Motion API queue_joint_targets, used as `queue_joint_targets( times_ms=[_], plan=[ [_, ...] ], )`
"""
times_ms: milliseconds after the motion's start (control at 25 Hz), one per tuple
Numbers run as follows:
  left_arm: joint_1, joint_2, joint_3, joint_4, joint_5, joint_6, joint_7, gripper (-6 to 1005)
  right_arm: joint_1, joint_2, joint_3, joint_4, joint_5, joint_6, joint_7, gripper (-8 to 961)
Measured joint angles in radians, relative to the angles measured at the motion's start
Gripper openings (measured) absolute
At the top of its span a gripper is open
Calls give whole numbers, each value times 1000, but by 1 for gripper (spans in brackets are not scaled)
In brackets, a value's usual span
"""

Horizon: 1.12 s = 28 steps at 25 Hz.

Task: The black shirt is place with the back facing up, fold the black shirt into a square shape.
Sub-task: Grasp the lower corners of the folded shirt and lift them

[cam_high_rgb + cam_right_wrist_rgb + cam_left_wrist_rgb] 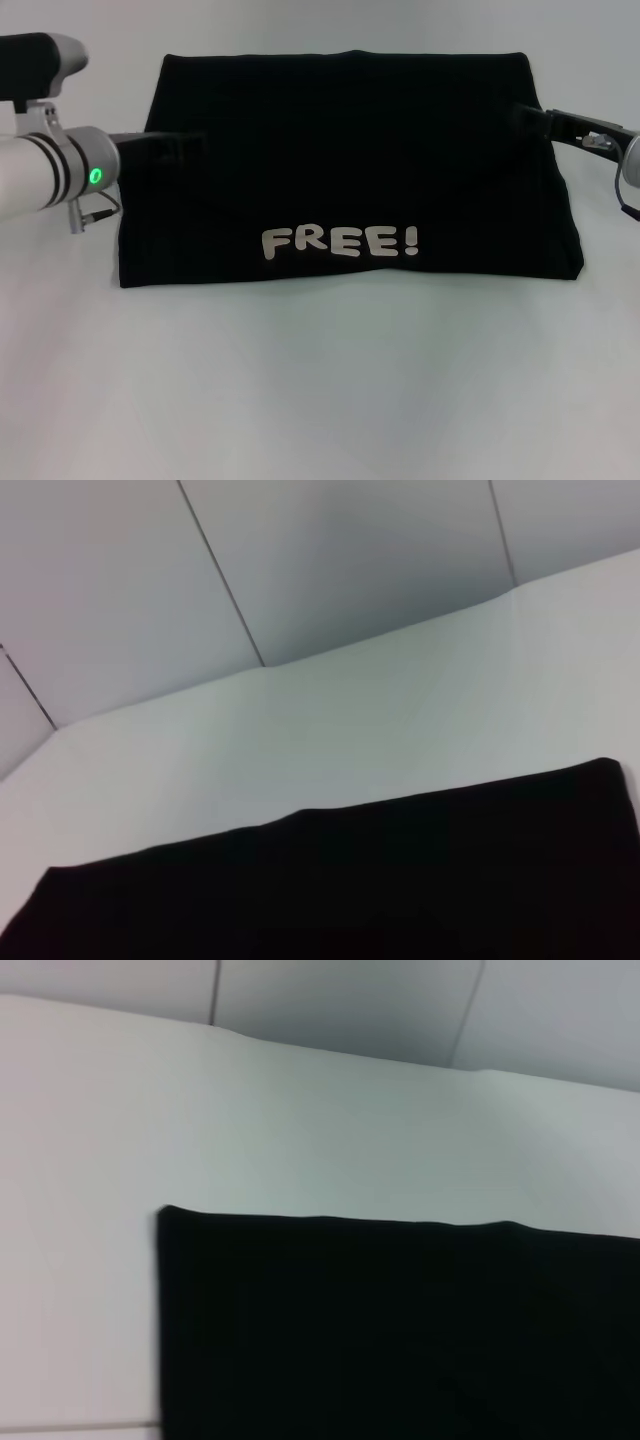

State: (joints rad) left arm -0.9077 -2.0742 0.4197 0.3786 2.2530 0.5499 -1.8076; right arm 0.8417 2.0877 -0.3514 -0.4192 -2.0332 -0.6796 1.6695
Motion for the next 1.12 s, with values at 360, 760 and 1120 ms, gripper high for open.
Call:
queue_joint_targets(
  times_ms=[360,760,1120],
  plan=[
    [98,2,87,182,2,195,-141,785,6,1,0,22,56,6,-34,689],
    [227,11,115,305,10,388,-281,843,-43,-33,-25,14,54,-99,-22,687],
    [321,-8,110,384,54,533,-283,836,-159,-102,-25,8,54,-374,39,686]
  ],
)
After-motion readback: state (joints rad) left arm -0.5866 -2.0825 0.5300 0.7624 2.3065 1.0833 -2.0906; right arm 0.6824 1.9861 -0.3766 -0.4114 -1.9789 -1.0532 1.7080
